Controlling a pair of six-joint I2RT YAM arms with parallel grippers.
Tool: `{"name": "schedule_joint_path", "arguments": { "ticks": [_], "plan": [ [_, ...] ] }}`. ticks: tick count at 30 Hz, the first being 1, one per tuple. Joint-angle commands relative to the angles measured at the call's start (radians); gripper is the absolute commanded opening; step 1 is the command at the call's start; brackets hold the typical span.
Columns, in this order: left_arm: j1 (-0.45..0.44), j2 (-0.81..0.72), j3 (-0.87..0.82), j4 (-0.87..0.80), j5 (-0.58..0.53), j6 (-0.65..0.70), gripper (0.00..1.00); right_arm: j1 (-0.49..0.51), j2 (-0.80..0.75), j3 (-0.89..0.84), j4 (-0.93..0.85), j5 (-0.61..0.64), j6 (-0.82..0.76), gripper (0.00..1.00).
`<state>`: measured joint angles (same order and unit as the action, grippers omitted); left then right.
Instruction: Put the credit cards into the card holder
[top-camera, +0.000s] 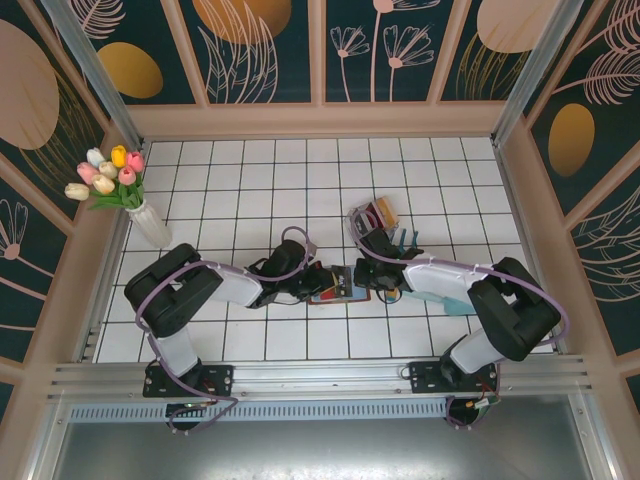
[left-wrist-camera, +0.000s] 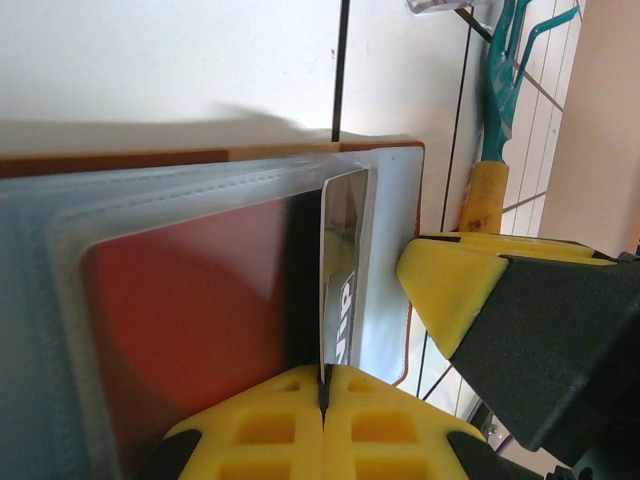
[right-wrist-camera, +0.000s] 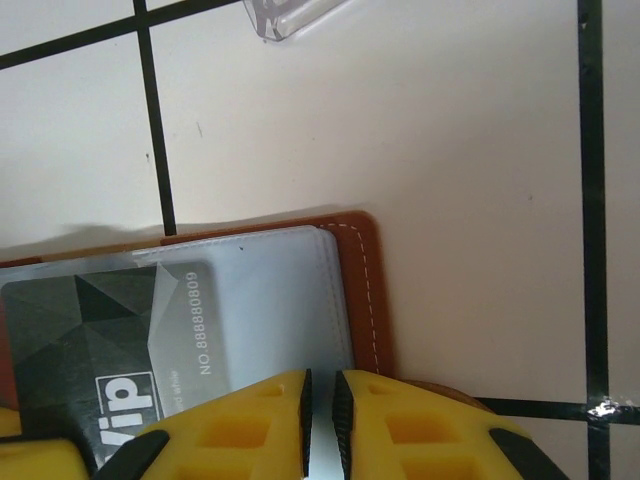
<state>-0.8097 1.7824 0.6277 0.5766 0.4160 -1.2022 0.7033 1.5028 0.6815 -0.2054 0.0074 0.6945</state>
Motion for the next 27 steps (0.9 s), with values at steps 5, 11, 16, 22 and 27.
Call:
{"name": "schedule_joint_path", "arguments": {
  "ticks": [5, 11, 16, 22, 27],
  "plan": [
    [-0.022, 0.023, 0.028, -0.064, -0.008, -0.009, 0.04, -0.01, 0.044, -0.066, -0.062, 0.013, 0.018, 0.19],
    [-0.06, 0.063, 0.128, -0.145, -0.041, 0.011, 0.07, -0.01, 0.018, -0.086, -0.027, -0.036, 0.041, 0.19],
    [-0.074, 0.062, 0.157, -0.23, -0.092, 0.03, 0.14, -0.02, -0.012, -0.087, -0.026, -0.043, 0.049, 0.2],
    [-0.073, 0.01, 0.155, -0.312, -0.134, 0.078, 0.25, -0.052, -0.081, -0.049, -0.06, -0.059, 0.018, 0.22],
    [-0.074, 0.005, 0.165, -0.352, -0.147, 0.1, 0.21, -0.076, -0.106, -0.044, -0.095, -0.038, -0.001, 0.23]
  ]
}}
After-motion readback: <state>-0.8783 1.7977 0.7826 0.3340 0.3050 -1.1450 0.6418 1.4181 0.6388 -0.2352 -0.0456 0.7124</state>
